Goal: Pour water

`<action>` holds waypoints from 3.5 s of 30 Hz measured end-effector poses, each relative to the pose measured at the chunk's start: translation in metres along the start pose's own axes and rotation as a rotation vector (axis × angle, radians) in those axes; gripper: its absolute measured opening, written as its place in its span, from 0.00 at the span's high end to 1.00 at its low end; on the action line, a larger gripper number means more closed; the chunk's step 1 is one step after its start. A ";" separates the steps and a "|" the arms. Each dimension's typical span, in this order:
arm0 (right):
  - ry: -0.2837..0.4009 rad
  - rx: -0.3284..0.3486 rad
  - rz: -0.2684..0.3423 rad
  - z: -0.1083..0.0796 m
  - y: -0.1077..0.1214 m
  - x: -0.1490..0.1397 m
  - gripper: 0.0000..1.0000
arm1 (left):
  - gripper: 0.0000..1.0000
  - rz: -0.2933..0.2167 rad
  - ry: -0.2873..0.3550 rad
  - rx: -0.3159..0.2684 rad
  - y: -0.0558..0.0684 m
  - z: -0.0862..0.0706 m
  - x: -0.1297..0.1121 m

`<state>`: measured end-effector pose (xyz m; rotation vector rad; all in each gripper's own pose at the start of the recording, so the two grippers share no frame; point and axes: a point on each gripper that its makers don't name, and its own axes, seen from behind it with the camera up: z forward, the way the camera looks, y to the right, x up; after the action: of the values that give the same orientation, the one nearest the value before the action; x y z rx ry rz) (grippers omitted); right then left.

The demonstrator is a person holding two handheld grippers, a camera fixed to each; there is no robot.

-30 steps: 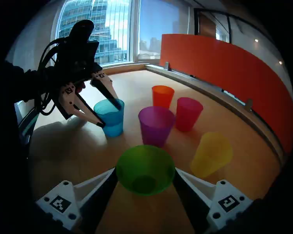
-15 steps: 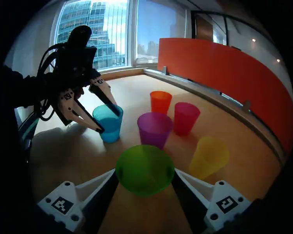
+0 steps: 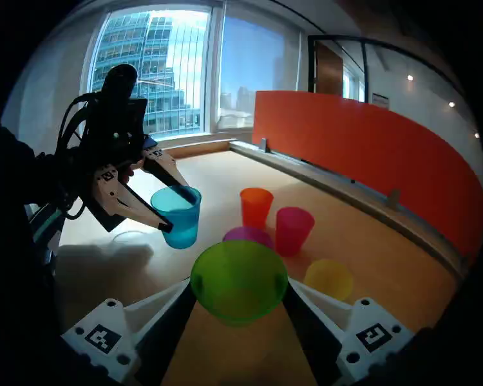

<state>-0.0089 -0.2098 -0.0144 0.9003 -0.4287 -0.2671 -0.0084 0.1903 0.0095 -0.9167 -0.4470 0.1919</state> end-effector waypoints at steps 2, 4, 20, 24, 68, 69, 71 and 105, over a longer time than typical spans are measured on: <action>0.022 -0.007 -0.003 -0.003 0.001 0.010 0.09 | 0.12 0.002 0.027 0.013 -0.002 -0.004 0.010; 0.044 -0.012 -0.006 -0.005 0.002 0.019 0.09 | 0.12 0.001 0.052 0.026 -0.004 -0.008 0.020; 0.220 -0.047 -0.001 -0.026 -0.002 0.076 0.08 | 0.12 -0.007 0.196 0.085 -0.013 -0.042 0.069; 0.256 -0.055 -0.004 -0.029 -0.002 0.087 0.08 | 0.12 -0.005 0.217 0.086 -0.012 -0.046 0.078; 0.361 -0.015 0.013 -0.033 -0.009 0.117 0.09 | 0.12 0.118 0.337 0.162 -0.016 -0.073 0.132; 0.360 -0.012 0.012 -0.032 -0.010 0.117 0.09 | 0.12 0.128 0.339 0.166 -0.016 -0.074 0.134; 0.359 -0.005 0.010 -0.029 -0.013 0.116 0.09 | 0.12 0.149 0.342 0.175 -0.017 -0.075 0.139; 0.352 0.102 -0.016 0.005 -0.059 0.115 0.09 | 0.12 0.572 0.319 0.326 -0.008 -0.085 0.193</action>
<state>0.0873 -0.2946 -0.0308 1.0284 -0.1090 -0.0979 0.2018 0.1913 0.0277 -0.7164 0.1522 0.6112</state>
